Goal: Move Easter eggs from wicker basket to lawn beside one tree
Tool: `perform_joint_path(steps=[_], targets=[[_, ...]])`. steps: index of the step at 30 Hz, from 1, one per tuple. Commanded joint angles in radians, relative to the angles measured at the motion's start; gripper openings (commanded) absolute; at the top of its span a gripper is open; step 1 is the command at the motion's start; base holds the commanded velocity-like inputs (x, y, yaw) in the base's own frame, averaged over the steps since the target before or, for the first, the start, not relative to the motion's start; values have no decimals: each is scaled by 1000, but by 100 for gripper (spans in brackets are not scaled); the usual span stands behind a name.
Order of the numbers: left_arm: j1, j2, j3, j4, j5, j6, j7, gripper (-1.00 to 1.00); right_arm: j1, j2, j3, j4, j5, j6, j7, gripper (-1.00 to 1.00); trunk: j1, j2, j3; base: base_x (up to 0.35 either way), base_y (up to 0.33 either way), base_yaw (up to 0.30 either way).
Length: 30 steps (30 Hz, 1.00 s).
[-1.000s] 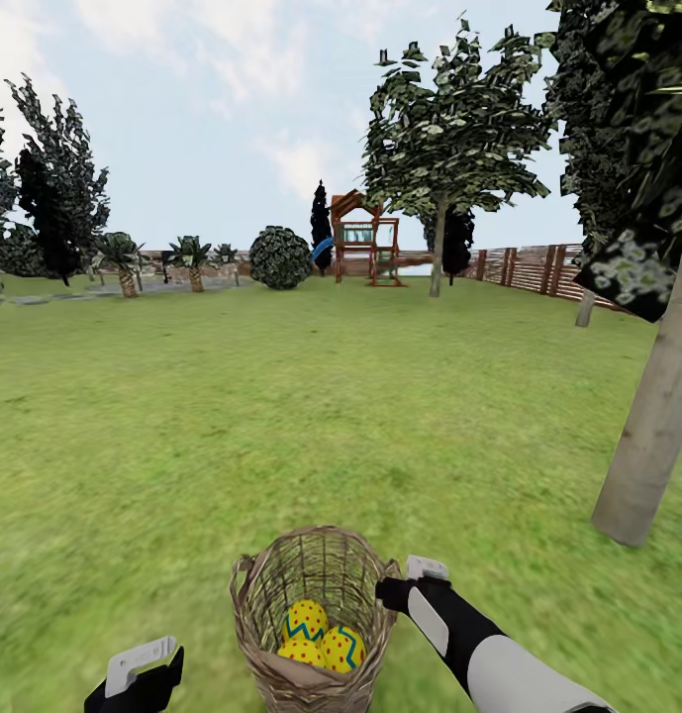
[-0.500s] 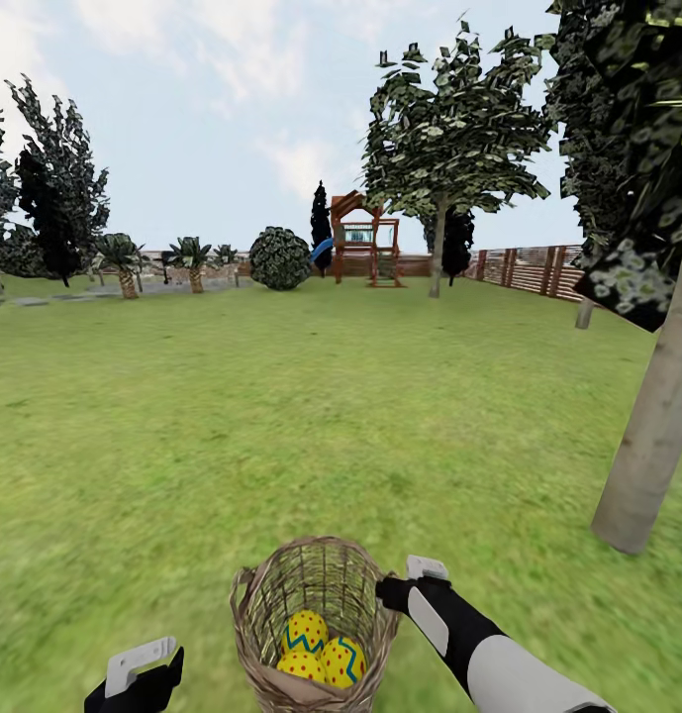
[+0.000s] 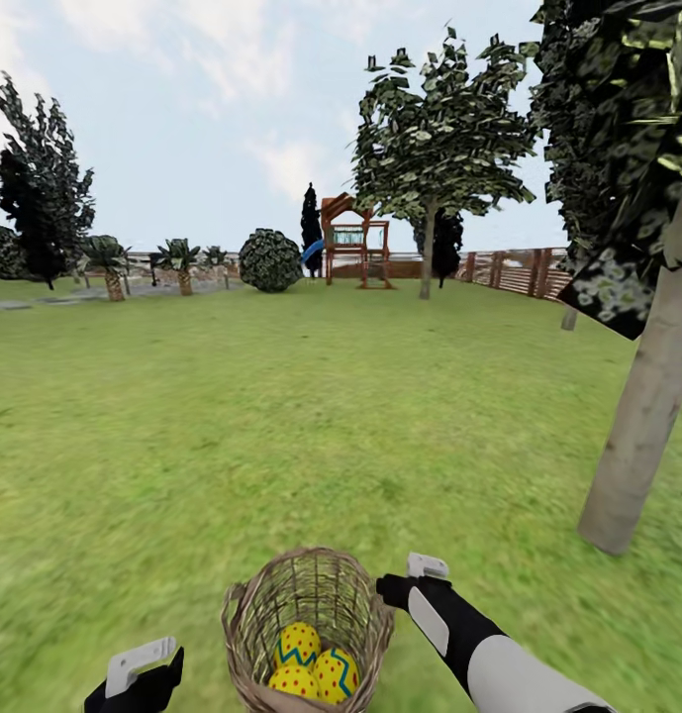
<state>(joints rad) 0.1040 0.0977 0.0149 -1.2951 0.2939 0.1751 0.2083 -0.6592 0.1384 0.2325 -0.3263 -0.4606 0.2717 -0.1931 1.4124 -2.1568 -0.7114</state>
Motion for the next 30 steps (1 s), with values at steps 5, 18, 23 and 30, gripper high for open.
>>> perform_joint_path(steps=[5, 18, 23, 30], targets=[[0, 0, -1, -2, 7, 4, 5, 100, 0, -1, 8, -2, -9, 3, -8, 100, -19, 35, 19, 0, 0, -223], [0, 0, -1, -1, 8, 4, 5, 100, 0, -2, 7, -2, -9, 1, -8, 100, -69, 126, 70, 0, 0, -235], [0, 0, -1, -1, 8, 4, 5, 100, 1, -2, 7, -2, -9, 1, -8, 100, -88, 161, 89, 0, 0, -237], [0, 0, -1, -1, 7, 4, 5, 100, 1, -2, 7, -2, -9, -2, -8, 100, -115, 210, 117, 0, 0, -234]])
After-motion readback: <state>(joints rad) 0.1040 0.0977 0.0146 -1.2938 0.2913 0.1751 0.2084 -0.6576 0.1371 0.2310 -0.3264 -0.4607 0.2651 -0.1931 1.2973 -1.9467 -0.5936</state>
